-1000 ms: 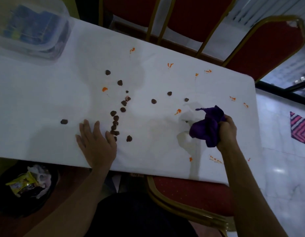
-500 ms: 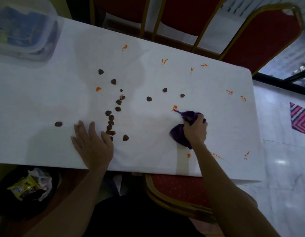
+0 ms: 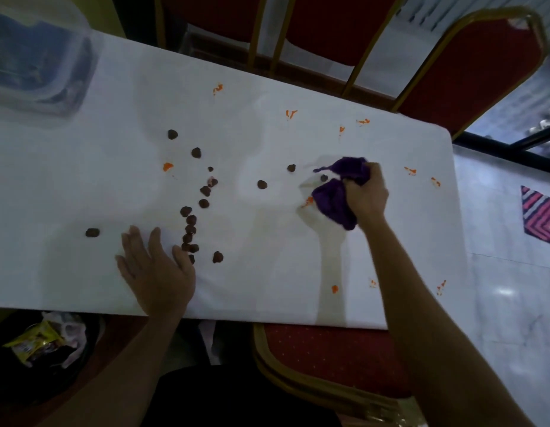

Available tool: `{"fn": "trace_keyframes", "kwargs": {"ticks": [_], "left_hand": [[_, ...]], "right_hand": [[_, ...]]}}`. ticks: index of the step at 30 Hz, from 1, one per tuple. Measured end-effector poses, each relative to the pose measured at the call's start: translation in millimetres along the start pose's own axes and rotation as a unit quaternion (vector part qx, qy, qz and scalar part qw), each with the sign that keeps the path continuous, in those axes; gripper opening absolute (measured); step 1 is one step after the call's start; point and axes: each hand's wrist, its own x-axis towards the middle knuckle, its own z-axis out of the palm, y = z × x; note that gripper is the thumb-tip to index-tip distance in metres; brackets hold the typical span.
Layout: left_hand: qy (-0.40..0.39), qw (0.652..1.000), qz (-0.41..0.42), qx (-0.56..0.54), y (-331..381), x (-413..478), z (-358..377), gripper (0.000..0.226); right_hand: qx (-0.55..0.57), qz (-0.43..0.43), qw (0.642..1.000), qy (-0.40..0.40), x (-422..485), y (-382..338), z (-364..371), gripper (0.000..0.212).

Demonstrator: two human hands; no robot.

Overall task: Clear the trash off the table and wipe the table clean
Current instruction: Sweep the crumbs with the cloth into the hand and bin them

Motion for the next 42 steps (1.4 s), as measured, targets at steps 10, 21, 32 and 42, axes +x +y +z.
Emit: {"fn": "trace_keyframes", "kwargs": {"ticks": [10, 21, 32, 42], "left_hand": [[0.016, 1.0, 0.009, 0.018, -2.4, 0.1, 0.7, 0.052], [0.014, 1.0, 0.003, 0.0, -1.5, 3.3, 0.1, 0.053], [-0.011, 1.0, -0.018, -0.008, -1.2, 6.5, 1.5, 0.053], [-0.014, 1.0, -0.006, 0.0, -4.1, 6.9, 0.8, 0.052]], "right_hand": [[-0.11, 0.018, 0.984, -0.14, 27.3, -37.7, 62.2, 0.046], [-0.072, -0.115, 0.947, -0.293, -23.8, -102.0, 121.6, 0.037], [-0.218, -0.202, 0.928, -0.223, 13.9, -123.7, 154.5, 0.056], [-0.155, -0.273, 0.907, -0.28, -72.7, -100.3, 157.2, 0.052]]}}
